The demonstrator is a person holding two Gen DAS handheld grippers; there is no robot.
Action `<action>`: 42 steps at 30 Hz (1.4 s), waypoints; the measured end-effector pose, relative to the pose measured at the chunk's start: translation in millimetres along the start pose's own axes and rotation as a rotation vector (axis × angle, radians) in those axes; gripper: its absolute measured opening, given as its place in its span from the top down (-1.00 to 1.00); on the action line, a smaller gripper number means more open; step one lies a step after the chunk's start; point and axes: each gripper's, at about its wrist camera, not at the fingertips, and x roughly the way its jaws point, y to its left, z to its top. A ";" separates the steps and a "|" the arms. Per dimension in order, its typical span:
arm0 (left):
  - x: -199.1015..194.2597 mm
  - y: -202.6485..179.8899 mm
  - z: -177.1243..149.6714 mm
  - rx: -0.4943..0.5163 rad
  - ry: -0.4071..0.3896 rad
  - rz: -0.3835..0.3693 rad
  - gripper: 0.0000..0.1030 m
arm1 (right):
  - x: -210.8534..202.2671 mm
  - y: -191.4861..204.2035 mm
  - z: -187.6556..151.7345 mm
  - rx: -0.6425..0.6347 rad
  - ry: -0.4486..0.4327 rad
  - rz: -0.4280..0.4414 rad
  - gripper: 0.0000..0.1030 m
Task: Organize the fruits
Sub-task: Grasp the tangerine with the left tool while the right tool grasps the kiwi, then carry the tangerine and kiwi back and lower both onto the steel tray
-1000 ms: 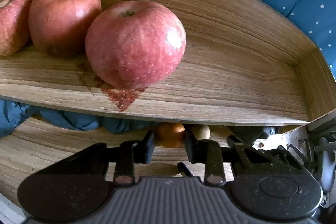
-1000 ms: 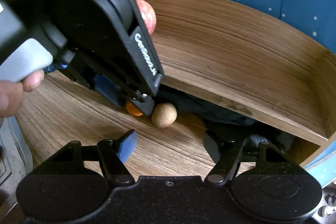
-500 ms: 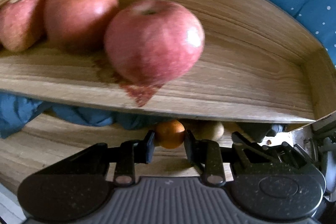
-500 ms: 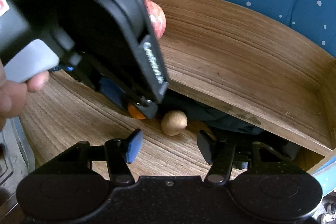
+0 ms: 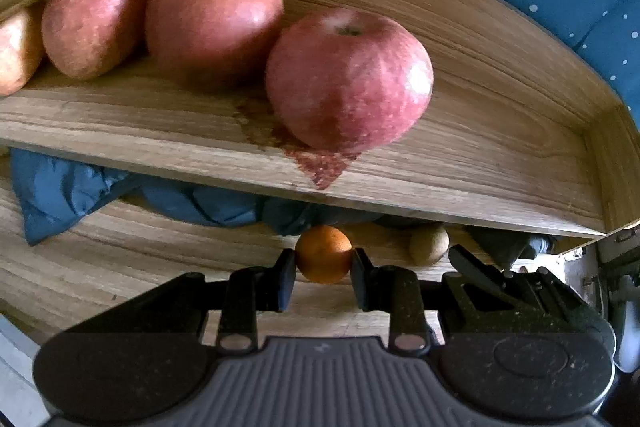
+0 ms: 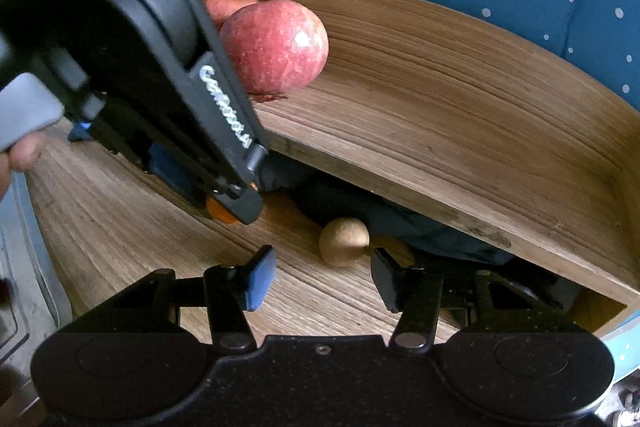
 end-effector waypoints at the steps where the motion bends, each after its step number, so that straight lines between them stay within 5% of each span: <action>1: -1.4 0.7 -0.3 -0.002 -0.003 0.001 0.37 | -0.2 -0.8 -0.1 0.015 0.001 -0.002 -0.06; 17: -11.6 4.1 -12.3 -0.032 -0.024 0.021 0.37 | 13.3 -13.0 5.5 0.122 -0.030 -0.032 0.08; 25: -14.8 4.7 -12.9 -0.040 -0.031 0.015 0.37 | 19.2 -15.2 11.9 0.152 -0.027 -0.030 0.43; 42: -26.9 15.2 -25.4 -0.040 -0.048 0.012 0.37 | -5.5 4.2 12.6 0.156 -0.045 -0.012 0.43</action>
